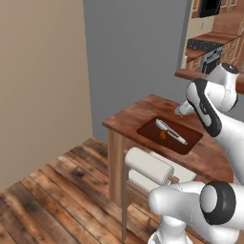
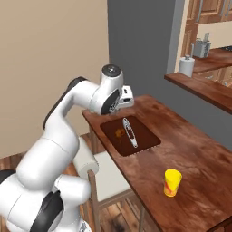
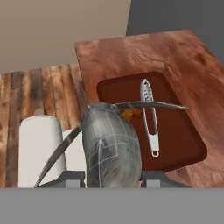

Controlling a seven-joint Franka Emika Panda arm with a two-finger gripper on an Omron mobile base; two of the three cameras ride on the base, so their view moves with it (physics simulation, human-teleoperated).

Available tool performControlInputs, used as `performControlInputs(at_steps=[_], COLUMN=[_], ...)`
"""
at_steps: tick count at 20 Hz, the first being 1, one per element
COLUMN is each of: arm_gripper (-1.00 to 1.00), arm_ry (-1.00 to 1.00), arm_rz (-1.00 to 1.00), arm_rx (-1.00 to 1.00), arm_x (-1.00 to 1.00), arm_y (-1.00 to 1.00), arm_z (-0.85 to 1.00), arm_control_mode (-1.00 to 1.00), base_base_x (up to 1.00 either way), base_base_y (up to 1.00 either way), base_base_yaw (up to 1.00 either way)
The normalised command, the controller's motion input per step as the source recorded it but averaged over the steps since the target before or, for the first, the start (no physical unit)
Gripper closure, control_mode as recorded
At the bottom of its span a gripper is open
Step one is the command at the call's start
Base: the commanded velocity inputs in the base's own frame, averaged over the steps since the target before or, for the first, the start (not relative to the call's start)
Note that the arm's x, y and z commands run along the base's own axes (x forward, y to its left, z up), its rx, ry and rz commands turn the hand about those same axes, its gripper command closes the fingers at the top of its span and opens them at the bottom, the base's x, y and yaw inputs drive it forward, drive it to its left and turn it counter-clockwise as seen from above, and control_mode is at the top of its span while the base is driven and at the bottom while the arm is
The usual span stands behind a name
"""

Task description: Gather the avocado and tomato from the fridge and place them on a tray on the dining counter. Then gather the fish and chicken drumstick from the fridge and place them on the other tray.

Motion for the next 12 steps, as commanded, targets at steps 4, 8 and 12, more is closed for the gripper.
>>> performControlInputs(at_steps=[4,8,12], arm_gripper=[1.0,1.0,1.0], arm_ry=[0.01,-0.06,0.01], arm_rz=[-0.04,-0.04,-0.07], arm_rx=[0.04,0.07,0.02], arm_x=[0.43,0.35,0.49], arm_y=[-0.48,-0.53,-0.48], arm_z=[-0.54,-0.33,-0.33], arm_control_mode=[-1.0,-1.0,-1.0], base_base_x=[0.0,0.0,0.0], base_base_y=[0.0,0.0,0.0], base_base_yaw=[0.0,0.0,0.0])
